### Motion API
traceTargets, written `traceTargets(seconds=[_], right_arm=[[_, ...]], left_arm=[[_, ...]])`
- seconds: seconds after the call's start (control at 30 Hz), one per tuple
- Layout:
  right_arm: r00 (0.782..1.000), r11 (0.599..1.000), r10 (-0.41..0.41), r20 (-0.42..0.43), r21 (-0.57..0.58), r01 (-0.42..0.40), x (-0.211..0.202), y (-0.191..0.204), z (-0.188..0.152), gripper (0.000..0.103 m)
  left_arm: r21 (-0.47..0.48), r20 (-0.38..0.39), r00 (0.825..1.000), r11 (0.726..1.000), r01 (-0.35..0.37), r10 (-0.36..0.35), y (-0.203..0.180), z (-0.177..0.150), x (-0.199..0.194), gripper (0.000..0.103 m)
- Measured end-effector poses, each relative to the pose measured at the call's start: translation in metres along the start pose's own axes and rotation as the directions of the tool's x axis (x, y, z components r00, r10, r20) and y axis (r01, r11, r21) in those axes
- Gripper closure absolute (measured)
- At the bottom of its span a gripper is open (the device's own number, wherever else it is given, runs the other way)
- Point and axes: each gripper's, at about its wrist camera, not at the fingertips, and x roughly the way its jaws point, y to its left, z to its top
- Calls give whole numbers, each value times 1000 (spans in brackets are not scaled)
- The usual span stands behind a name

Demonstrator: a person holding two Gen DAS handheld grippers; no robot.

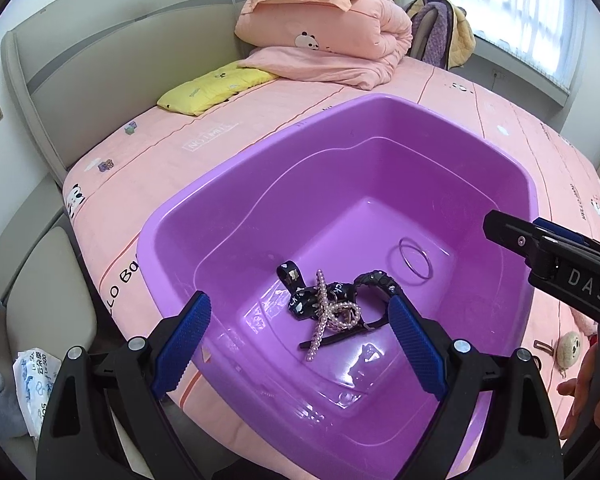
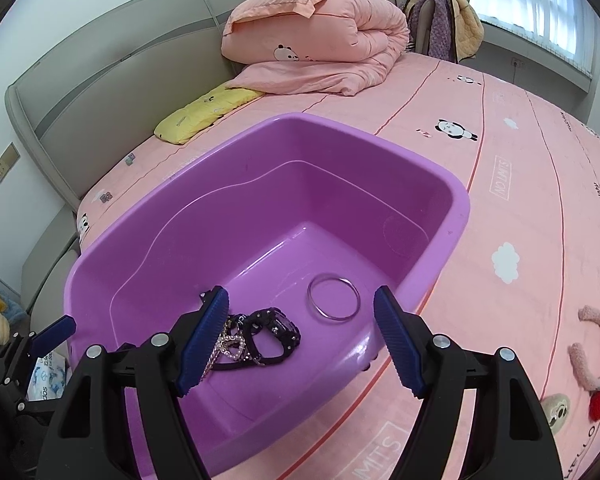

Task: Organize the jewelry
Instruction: 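Withdraw both open tools from above the tub, then move the left tool to the black hair tie while the right tool approaches the pink headband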

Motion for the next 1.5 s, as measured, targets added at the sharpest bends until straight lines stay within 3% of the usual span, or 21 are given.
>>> traceTargets(seconds=[0.5, 0.87, 1.17, 1.5], right_arm=[[998, 998, 9, 64, 61, -13, -41, -25, -26, 31], [992, 996, -38, 116, 80, 29, -79, -53, -69, 31], [982, 976, -141, 128, 183, 116, -130, -126, -144, 31], [952, 914, -298, 77, 311, 261, -189, -212, -237, 31]], left_arm=[[28, 34, 999, 1000, 6, -7, -15, -15, -32, 14], [67, 50, 996, 995, 71, -74, -44, -36, -63, 14], [113, 51, 982, 978, 175, -182, -91, -63, -87, 12], [180, 10, 964, 949, 258, -264, -152, -95, -89, 11]])
